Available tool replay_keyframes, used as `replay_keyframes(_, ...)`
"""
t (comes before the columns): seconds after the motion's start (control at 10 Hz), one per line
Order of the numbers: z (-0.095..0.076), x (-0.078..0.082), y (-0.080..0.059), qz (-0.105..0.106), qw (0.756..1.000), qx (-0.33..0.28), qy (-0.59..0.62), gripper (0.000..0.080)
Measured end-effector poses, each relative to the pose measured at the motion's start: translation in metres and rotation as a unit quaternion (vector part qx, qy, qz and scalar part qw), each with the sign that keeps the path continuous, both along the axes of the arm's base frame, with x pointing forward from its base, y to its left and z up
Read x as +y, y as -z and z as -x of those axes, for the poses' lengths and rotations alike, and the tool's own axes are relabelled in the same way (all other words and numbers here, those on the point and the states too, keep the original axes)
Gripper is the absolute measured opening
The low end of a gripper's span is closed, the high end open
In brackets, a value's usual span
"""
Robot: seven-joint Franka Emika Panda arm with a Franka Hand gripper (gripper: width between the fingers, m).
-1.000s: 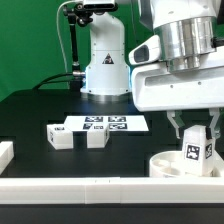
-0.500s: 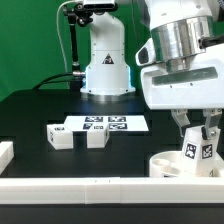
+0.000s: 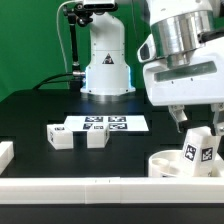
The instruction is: Assemble stool
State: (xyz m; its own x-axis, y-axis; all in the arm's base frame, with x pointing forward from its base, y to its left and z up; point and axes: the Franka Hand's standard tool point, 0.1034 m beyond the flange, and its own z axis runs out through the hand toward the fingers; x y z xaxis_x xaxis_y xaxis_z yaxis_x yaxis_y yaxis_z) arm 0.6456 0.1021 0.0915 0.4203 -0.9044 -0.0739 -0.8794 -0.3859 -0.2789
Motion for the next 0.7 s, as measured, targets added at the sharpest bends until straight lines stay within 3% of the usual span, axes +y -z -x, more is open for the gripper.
replay_keyframes(0.2, -0.0023, 0.0042, -0.0103, 0.000, 1.000, -0.004, -0.018, 0.0646)
replay_keyframes(0.4, -0.0012, 0.0037, -0.0072, 0.016, 0.996, -0.015, -0.082, 0.0649)
replay_keyframes(0.7, 0.0010, 0.0110, -0.0041, 0.065, 0.968, -0.035, -0.239, 0.0649)
